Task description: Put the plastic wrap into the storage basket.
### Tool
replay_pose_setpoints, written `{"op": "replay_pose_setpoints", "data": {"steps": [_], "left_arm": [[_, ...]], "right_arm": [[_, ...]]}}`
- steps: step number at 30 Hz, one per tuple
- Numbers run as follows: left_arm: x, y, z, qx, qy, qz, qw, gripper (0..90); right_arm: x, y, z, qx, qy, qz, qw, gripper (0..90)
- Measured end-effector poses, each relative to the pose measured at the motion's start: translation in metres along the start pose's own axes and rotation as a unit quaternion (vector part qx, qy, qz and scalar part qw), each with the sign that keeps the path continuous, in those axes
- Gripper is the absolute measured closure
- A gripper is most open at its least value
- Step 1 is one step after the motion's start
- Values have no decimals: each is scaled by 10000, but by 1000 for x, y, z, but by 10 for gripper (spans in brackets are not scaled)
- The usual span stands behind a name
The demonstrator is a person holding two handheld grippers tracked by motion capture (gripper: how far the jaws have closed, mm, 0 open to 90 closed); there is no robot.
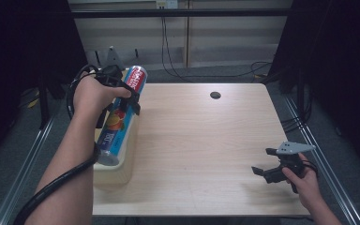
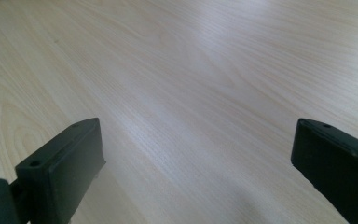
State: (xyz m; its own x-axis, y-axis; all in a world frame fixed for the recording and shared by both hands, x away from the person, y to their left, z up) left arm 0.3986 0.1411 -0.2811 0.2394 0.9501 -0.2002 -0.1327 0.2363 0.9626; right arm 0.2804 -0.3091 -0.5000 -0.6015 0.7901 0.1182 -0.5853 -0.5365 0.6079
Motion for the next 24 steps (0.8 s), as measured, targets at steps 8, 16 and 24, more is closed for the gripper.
{"op": "replay_pose_setpoints", "data": {"steps": [8,16,24], "left_arm": [[10,2,-3,-12,81,60,9999,322],[20,2,-6,-14,121,83,9999,322],[26,-2,-8,-28,157,118,9998,322]], "right_arm": [[0,0,0,5,-19,-27,10000,19],[0,0,-1,18,-33,-15,10000,20],[-1,0,0,-8,-12,-38,10000,19]]}}
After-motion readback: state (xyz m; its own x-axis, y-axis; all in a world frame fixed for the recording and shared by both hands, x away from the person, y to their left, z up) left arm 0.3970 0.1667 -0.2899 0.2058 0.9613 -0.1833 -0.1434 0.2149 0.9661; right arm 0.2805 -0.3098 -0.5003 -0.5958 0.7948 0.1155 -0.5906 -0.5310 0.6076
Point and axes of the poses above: each handheld gripper's, and its own axes: y roughly backward along the jaws, z roughly out of its top, x roughly to its left, the point moved 5 cm from there along -y, roughly forward along the jaws, and after that the axes turned 4 degrees about -y, right-handed, at the moved point
